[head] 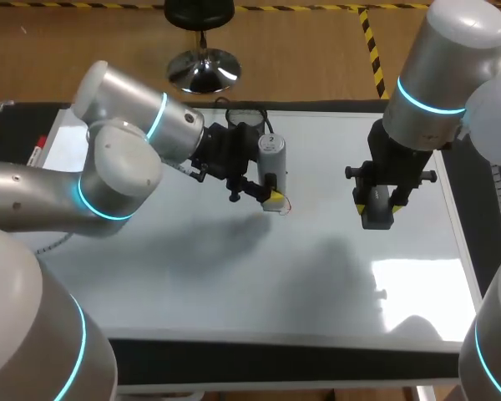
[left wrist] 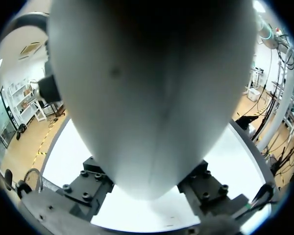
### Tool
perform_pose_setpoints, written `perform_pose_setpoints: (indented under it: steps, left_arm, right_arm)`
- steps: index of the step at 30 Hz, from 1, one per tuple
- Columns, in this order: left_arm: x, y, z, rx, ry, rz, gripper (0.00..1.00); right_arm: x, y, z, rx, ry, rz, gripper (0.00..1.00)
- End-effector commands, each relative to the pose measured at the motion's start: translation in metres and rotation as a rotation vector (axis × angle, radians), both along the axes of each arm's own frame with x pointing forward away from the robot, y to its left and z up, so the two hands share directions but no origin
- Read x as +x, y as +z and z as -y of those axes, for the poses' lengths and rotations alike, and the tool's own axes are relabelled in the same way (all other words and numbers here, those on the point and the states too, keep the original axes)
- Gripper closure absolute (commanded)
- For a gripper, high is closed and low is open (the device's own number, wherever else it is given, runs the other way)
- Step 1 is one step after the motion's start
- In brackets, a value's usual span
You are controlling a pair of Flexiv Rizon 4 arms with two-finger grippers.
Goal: Pick up the inspection probe, press it on each red-marked spot on the whiteboard one by one, put down the probe, pick up the eraser, and wipe off all the red marks.
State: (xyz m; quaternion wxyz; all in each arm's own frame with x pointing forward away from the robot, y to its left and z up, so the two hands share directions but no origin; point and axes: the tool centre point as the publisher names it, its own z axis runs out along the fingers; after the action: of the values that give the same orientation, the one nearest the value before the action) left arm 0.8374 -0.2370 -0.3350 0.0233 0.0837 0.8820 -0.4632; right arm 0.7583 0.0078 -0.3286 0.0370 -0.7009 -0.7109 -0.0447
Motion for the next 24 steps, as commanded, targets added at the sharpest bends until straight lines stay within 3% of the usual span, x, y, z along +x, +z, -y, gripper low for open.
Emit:
perform_pose_setpoints:
  steps: [1,10,24]
  left_arm:
    - [0.001,0.013,-0.007,0.012,-0.006,0.003,1.0]
    - [0.005,0.037,-0.011,0.014,-0.037,0.015,1.0]
    - [0.001,0.044,-0.029,-0.002,-0.04,0.016,1.0]
  right_arm:
    - [-0.001,0.0,0.001,0.002,0.001,0.001,1.0]
    - [-0.001,0.0,0.001,0.002,0.001,0.001,1.0]
    - [-0.001,0.0,0.001,0.002,0.001,0.001,1.0]
